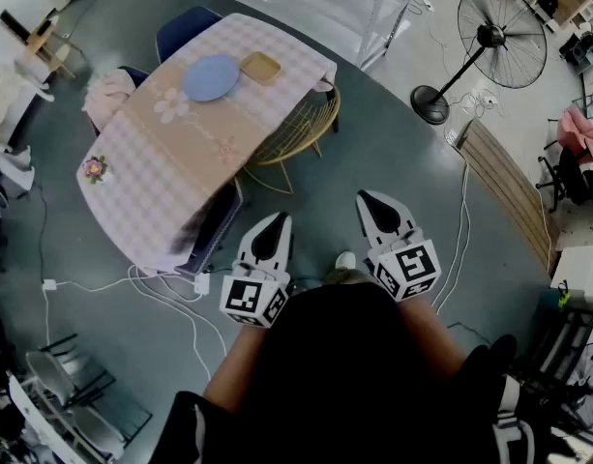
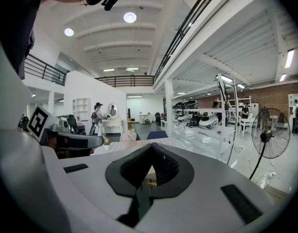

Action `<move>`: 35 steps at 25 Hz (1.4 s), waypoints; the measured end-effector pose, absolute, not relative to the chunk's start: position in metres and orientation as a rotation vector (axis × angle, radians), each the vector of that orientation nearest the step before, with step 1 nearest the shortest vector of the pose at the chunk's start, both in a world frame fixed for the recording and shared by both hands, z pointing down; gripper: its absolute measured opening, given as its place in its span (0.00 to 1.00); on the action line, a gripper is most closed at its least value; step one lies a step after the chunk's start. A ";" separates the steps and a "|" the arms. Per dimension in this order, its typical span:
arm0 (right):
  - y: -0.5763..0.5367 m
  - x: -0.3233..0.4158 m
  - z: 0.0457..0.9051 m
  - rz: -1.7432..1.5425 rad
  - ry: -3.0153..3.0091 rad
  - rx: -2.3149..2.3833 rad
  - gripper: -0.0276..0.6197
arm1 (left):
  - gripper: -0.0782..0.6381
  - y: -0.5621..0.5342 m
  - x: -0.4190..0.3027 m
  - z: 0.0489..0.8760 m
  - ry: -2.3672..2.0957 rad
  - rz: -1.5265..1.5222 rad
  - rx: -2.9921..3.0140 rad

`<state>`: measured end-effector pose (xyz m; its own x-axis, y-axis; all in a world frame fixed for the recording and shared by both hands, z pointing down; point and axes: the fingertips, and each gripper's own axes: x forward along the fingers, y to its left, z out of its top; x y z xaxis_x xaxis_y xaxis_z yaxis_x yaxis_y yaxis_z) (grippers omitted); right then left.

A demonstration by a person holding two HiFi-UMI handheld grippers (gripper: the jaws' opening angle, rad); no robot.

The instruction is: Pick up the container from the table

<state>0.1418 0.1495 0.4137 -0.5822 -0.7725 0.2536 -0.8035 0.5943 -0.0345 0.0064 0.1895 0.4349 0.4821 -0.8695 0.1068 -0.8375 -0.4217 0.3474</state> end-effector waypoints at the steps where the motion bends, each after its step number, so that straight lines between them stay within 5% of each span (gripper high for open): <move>1: 0.148 0.149 0.412 0.209 -2.613 1.309 0.04 | 0.13 0.187 0.014 0.432 -1.428 -0.120 2.388; 21: 0.114 0.263 0.415 0.230 -2.669 1.352 0.05 | 0.17 0.150 0.094 0.432 -1.454 -0.068 2.397; 22: 0.113 0.269 0.418 0.236 -2.662 1.361 0.07 | 0.19 0.147 0.097 0.433 -1.448 -0.064 2.396; 24: 0.108 0.284 0.423 0.274 -2.650 1.399 0.29 | 0.24 0.142 0.104 0.434 -1.442 -0.061 2.394; 35: 0.082 0.352 0.446 0.363 -2.662 1.385 0.30 | 0.29 0.118 0.146 0.447 -1.516 -0.016 2.346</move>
